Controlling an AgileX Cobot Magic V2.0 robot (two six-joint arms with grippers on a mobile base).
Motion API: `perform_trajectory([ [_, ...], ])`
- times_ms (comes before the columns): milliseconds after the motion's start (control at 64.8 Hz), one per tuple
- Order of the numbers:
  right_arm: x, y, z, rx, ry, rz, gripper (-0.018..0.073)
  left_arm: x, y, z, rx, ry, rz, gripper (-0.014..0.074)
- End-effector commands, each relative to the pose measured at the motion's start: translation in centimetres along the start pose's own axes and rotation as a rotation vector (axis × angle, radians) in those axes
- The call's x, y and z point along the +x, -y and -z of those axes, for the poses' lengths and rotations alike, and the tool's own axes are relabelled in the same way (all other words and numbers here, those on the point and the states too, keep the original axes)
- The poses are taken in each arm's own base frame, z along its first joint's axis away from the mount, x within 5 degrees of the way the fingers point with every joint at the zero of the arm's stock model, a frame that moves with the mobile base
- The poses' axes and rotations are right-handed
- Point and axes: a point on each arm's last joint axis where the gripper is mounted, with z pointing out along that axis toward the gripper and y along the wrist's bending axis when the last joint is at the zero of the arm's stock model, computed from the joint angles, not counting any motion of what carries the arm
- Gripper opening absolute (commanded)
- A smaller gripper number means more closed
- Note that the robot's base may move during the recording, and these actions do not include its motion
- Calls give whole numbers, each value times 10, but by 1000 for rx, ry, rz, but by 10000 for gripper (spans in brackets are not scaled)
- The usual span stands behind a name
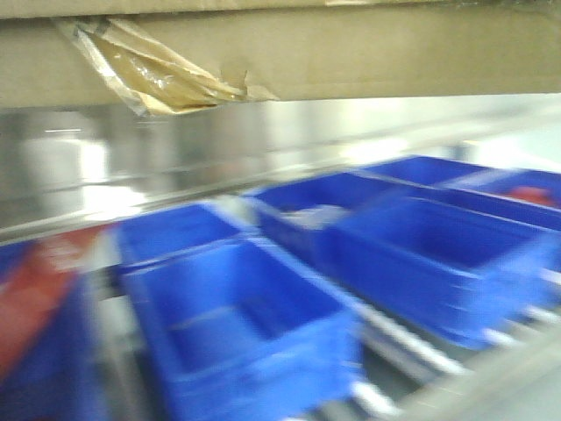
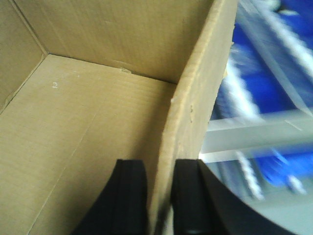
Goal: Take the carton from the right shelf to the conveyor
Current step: 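Pull the held carton back off the shelf with both grippers, then hold the carton in both grippers while the base drives to the conveyor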
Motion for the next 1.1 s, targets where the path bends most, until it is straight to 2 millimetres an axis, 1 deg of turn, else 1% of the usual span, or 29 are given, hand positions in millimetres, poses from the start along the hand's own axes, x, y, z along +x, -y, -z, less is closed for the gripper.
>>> perform_trajectory([
  [0, -6, -6, 11, -40, 80, 17, -66, -4, 4, 3, 40, 47, -6, -19],
  [1080, -6, -6, 11, -40, 80, 17, -66, -4, 3, 3, 37, 48, -7, -19],
])
